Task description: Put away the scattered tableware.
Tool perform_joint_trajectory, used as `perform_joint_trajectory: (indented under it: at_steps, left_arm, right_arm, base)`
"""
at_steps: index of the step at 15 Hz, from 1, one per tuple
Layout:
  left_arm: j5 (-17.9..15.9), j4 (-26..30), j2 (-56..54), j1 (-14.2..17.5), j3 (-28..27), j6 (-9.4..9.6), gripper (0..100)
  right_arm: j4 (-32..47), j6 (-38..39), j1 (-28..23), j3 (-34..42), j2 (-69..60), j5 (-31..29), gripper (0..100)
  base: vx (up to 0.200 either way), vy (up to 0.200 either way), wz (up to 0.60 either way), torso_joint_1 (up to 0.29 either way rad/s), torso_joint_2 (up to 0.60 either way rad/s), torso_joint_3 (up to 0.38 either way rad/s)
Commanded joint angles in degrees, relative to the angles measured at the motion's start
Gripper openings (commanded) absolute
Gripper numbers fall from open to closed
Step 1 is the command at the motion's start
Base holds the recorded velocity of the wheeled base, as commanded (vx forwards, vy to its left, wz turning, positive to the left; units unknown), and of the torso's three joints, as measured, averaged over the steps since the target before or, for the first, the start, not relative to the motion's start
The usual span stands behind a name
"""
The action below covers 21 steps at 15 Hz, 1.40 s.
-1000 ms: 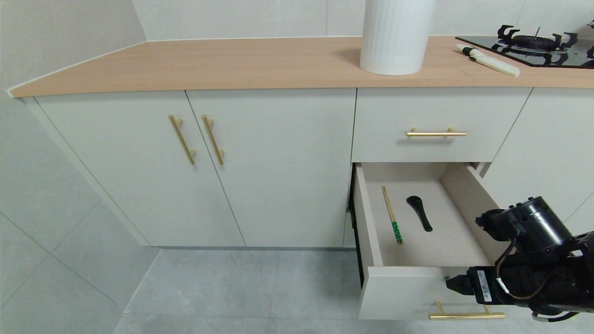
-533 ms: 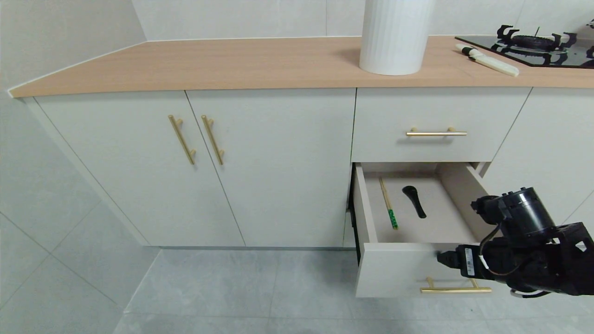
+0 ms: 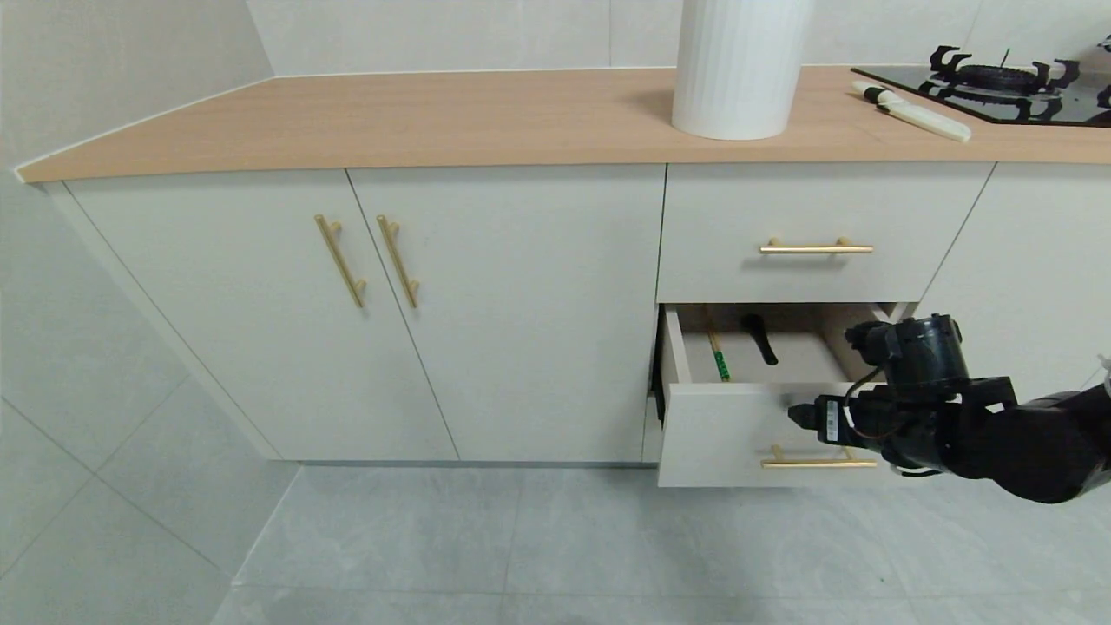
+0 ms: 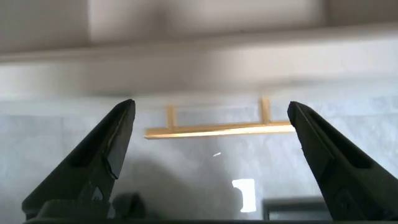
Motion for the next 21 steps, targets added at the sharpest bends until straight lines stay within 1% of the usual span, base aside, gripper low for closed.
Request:
perform_joint_trajectory:
  at_steps: [1,5,8,10,14,16,19,21]
  left_arm:
    - [0.1,0.0,0.0,0.0,0.0,-0.04,100]
    - [0.0,0.0,0.0,0.0,0.0,0.05,100]
    - [0.1,0.0,0.0,0.0,0.0,0.05,100]
    - [0.0,0.0,0.0,0.0,0.0,-0.04,100]
    - [0.0,0.0,0.0,0.0,0.0,0.05,100]
    - [0.0,0.0,0.0,0.0,0.0,-0.04,100]
    - [0.0,0.0,0.0,0.0,0.0,-0.04,100]
    - [0.0,0.0,0.0,0.0,0.0,-0.04,100]
  right_arm:
    - [0.0,-0.3,-1.2,-5.2,5.3,0.0,100]
    - [0.0,-0.3,-2.9,-13.3,11.2,0.0,100]
    - [-0.8,-0.3,-4.6,-17.2,13.9,0.0,100]
    - [-2.6,-0.2,-5.3,-17.6,14.6,0.0,100]
    - [-12.8,-0.2,-6.6,-17.3,18.7,-1.4,100]
    - [-15.3,-0.1,-6.7,-17.2,19.7,-2.2,100]
    - [-16.6,0.2,-6.7,-17.7,20.3,-2.9,100]
    - [-20.3,0.2,-6.7,-18.3,21.8,-3.1,100]
  base:
    - [0.0,0.0,0.0,0.0,0.0,0.0]
    - [0.0,0.0,0.0,0.0,0.0,0.0]
    - [0.0,0.0,0.0,0.0,0.0,0.0]
    - [0.0,0.0,0.0,0.0,0.0,0.0]
    - [0.0,0.0,0.0,0.0,0.0,0.0]
    - [0.0,0.0,0.0,0.0,0.0,0.0]
    - [0.0,0.0,0.0,0.0,0.0,0.0]
    - [0.0,0.0,0.0,0.0,0.0,0.0]
